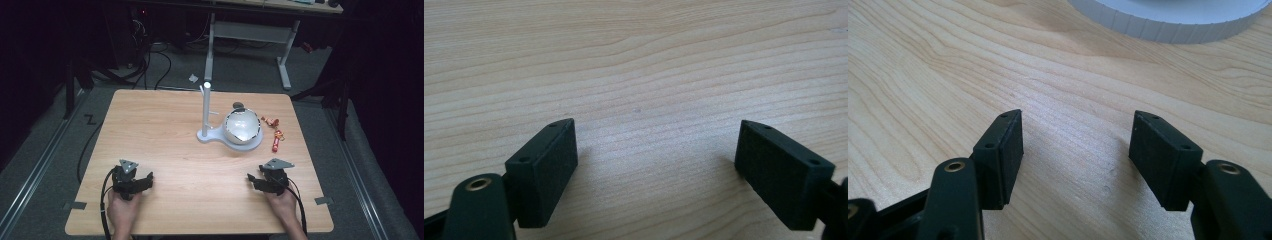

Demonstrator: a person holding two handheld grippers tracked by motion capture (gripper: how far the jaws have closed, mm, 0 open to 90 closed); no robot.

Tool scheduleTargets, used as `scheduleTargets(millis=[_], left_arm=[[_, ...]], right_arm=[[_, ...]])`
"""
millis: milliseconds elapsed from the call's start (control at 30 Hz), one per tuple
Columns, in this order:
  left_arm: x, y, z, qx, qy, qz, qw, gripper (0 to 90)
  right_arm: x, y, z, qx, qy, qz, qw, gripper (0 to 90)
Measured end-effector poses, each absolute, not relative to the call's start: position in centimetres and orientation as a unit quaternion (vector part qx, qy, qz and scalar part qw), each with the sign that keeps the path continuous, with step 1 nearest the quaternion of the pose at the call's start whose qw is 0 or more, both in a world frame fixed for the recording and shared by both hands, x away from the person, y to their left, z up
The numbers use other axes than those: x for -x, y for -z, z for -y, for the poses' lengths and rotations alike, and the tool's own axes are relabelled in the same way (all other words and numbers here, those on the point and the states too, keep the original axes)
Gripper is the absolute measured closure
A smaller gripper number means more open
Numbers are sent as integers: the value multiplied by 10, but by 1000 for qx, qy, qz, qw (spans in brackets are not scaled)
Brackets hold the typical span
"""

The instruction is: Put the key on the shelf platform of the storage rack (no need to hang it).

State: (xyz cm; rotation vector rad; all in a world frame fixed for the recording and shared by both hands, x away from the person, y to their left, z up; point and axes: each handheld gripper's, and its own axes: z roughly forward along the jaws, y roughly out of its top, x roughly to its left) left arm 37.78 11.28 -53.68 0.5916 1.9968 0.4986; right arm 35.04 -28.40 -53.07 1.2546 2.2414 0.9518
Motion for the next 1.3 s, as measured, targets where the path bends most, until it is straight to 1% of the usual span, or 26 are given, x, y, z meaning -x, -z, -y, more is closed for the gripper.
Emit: scheduleTargets(millis=[400,567,1000,1100,1167,1267,1300], left_arm=[[-378,537,-113,-242,-204,-818,479,175],[-378,537,-113,-243,-204,-818,480,176],[-378,537,-113,-242,-203,-818,480,175],[-378,537,-113,-244,-204,-818,480,175],[-378,537,-113,-244,-204,-818,480,175],[-378,537,-113,-244,-204,-818,480,175],[-378,537,-113,-244,-204,-818,480,175]], right_arm=[[-350,531,284,-449,-341,-802,199,389],[-351,531,284,-439,-340,-807,198,356],[-351,531,284,-444,-340,-805,198,357],[-351,531,284,-446,-340,-804,197,365],[-352,530,288,-443,-341,-806,194,416],[-353,527,290,-445,-340,-806,193,431],[-354,524,295,-452,-347,-801,184,446]])
